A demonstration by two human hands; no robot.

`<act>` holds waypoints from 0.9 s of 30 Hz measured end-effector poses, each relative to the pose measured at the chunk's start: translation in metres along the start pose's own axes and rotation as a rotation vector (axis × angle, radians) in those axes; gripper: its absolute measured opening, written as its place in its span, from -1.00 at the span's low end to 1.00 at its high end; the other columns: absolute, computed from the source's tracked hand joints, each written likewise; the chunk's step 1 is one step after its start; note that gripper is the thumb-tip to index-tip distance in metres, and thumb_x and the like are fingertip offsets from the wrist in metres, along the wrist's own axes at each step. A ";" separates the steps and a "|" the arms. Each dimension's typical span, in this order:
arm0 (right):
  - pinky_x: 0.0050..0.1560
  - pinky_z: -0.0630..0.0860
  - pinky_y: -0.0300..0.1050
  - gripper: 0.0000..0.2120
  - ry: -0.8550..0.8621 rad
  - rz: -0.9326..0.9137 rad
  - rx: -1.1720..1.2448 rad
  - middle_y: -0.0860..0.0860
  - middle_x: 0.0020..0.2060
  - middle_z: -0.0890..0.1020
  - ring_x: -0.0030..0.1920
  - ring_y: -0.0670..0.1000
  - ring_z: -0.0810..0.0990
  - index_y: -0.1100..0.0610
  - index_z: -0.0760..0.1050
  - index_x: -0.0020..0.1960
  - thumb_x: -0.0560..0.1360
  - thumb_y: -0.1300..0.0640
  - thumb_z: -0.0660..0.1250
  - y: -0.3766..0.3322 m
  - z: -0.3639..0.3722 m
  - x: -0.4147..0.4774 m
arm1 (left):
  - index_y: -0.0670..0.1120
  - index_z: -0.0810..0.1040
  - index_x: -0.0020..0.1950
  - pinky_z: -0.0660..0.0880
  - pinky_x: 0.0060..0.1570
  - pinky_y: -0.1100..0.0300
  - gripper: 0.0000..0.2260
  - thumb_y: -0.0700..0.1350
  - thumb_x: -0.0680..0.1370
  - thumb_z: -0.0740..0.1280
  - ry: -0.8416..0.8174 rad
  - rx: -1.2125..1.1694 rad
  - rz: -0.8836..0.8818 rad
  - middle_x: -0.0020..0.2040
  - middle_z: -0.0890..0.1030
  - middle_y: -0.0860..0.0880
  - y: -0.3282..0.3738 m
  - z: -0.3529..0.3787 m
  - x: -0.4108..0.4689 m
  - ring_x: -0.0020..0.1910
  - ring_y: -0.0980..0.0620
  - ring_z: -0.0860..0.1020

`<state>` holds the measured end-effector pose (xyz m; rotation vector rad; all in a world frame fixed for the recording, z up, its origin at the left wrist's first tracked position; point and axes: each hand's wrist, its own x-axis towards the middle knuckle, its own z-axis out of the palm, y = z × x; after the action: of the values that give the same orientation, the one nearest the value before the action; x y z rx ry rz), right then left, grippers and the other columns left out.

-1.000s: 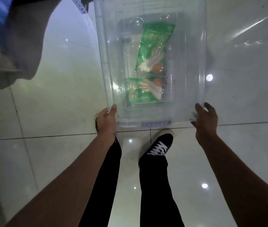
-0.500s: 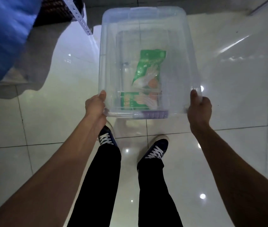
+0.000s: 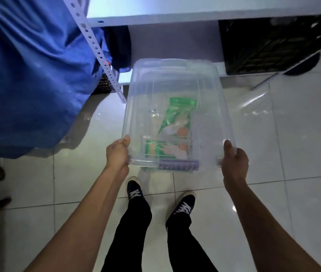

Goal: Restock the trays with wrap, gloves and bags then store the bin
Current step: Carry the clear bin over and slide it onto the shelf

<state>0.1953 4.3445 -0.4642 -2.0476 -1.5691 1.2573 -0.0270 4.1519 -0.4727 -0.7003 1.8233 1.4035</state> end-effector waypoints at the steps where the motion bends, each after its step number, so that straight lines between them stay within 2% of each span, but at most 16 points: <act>1: -0.14 0.56 -0.02 -0.56 0.006 -0.012 0.020 0.12 -0.15 0.63 -0.16 0.13 0.63 0.20 0.52 -0.02 0.56 -0.21 0.26 -0.013 -0.003 -0.006 | -0.18 0.60 -0.06 0.58 -0.05 0.00 -0.86 -0.11 0.58 0.38 -0.006 -0.005 0.015 -0.12 0.65 -0.12 0.014 -0.001 -0.007 -0.14 -0.10 0.60; 4: -0.30 0.44 -0.14 -0.60 0.028 -0.051 0.045 0.11 -0.19 0.60 -0.24 0.06 0.57 0.21 0.50 -0.02 0.59 -0.16 0.26 -0.047 -0.007 -0.013 | -0.17 0.56 -0.12 0.52 -0.21 0.10 -0.88 -0.15 0.57 0.37 -0.030 -0.022 0.080 -0.19 0.60 -0.11 0.053 0.002 -0.016 -0.21 -0.07 0.56; 6: -0.31 0.38 -0.14 -0.60 0.041 -0.078 0.056 0.10 -0.20 0.57 -0.27 0.02 0.52 0.21 0.49 -0.04 0.59 -0.16 0.25 -0.068 -0.004 -0.009 | -0.14 0.54 -0.19 0.50 -0.24 0.11 -0.84 -0.14 0.57 0.36 -0.071 -0.024 0.121 -0.22 0.58 -0.11 0.078 0.006 -0.015 -0.22 -0.07 0.54; 8: -0.29 0.38 -0.14 -0.60 0.045 -0.099 0.084 0.09 -0.22 0.56 -0.27 0.03 0.52 0.21 0.48 -0.06 0.59 -0.16 0.24 -0.084 0.002 0.000 | -0.12 0.52 -0.24 0.53 -0.20 0.03 -0.81 -0.14 0.58 0.36 -0.096 -0.008 0.147 -0.23 0.60 -0.11 0.097 0.014 -0.008 -0.22 -0.08 0.55; 10: -0.32 0.39 -0.16 -0.58 0.027 -0.114 0.107 0.09 -0.21 0.58 -0.28 0.02 0.55 0.23 0.50 -0.03 0.59 -0.15 0.24 -0.097 0.012 0.015 | -0.13 0.54 -0.18 0.54 -0.09 -0.07 -0.86 -0.14 0.58 0.35 -0.112 -0.003 0.159 -0.16 0.62 -0.14 0.112 0.025 0.002 -0.15 -0.10 0.57; 13: -0.30 0.47 -0.14 -0.53 -0.015 -0.129 0.103 0.13 -0.18 0.61 -0.23 0.07 0.61 0.26 0.51 0.00 0.58 -0.19 0.26 -0.112 0.032 0.047 | -0.11 0.57 -0.14 0.53 -0.07 -0.05 -0.87 -0.13 0.59 0.34 -0.108 -0.005 0.167 -0.11 0.65 -0.11 0.124 0.047 0.024 -0.12 -0.09 0.58; 16: -0.15 0.56 0.01 -0.52 -0.030 -0.143 0.074 0.12 -0.18 0.62 -0.17 0.10 0.63 0.18 0.50 -0.07 0.54 -0.27 0.24 -0.120 0.050 0.087 | -0.07 0.56 -0.17 0.52 -0.17 0.07 -0.85 -0.15 0.60 0.30 -0.115 0.014 0.173 -0.18 0.64 -0.02 0.126 0.071 0.046 -0.21 -0.01 0.56; 18: -0.19 0.53 -0.05 -0.53 -0.067 -0.154 0.018 0.12 -0.15 0.63 -0.16 0.09 0.62 0.18 0.51 -0.04 0.56 -0.26 0.21 -0.126 0.059 0.110 | -0.07 0.59 -0.11 0.48 -0.25 0.16 -0.87 -0.17 0.60 0.28 -0.125 0.016 0.196 -0.18 0.63 -0.01 0.128 0.085 0.057 -0.24 0.02 0.53; 20: -0.25 0.41 -0.13 -0.53 -0.116 -0.161 -0.032 0.11 -0.13 0.63 -0.15 0.08 0.60 0.21 0.51 0.02 0.59 -0.22 0.20 -0.129 0.064 0.131 | -0.12 0.61 0.08 0.49 -0.29 0.22 -0.87 -0.20 0.61 0.28 -0.112 -0.001 0.214 -0.11 0.66 -0.02 0.129 0.098 0.065 -0.24 0.06 0.55; 22: -0.21 0.48 -0.12 -0.56 -0.151 -0.195 -0.052 0.11 -0.09 0.63 -0.11 0.10 0.62 0.18 0.52 0.06 0.57 -0.21 0.22 -0.132 0.067 0.151 | -0.14 0.56 0.31 0.55 -0.18 0.19 -0.70 -0.29 0.59 0.30 -0.086 -0.017 0.246 0.04 0.69 -0.04 0.129 0.109 0.072 -0.18 0.09 0.62; 24: -0.03 0.61 0.05 -0.60 -0.187 -0.210 -0.020 0.12 0.02 0.63 -0.03 0.11 0.64 0.12 0.52 0.17 0.48 -0.13 0.28 -0.141 0.070 0.166 | -0.11 0.48 0.43 0.58 0.11 0.08 -0.52 -0.41 0.53 0.30 -0.052 -0.022 0.313 0.18 0.67 -0.08 0.129 0.119 0.077 0.03 0.02 0.65; 25: 0.04 0.62 0.10 -0.56 -0.208 -0.203 0.012 0.11 0.10 0.62 0.01 0.09 0.64 0.07 0.50 0.26 0.43 -0.07 0.29 -0.146 0.073 0.173 | -0.12 0.45 0.45 0.54 0.23 0.03 -0.47 -0.44 0.51 0.31 -0.043 -0.008 0.347 0.23 0.65 -0.09 0.128 0.124 0.079 0.15 -0.02 0.63; 27: 0.12 0.60 0.06 -0.40 -0.225 -0.217 0.048 0.05 0.24 0.57 0.12 0.06 0.62 -0.01 0.40 0.42 0.37 0.01 0.30 -0.158 0.078 0.188 | -0.13 0.41 0.48 0.47 0.34 -0.01 -0.44 -0.45 0.50 0.31 -0.036 0.007 0.405 0.33 0.58 -0.07 0.133 0.139 0.081 0.28 -0.02 0.57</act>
<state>0.0408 4.5479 -0.4929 -1.7011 -1.7827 1.4648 -0.1488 4.3215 -0.4824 -0.3058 2.0152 1.6504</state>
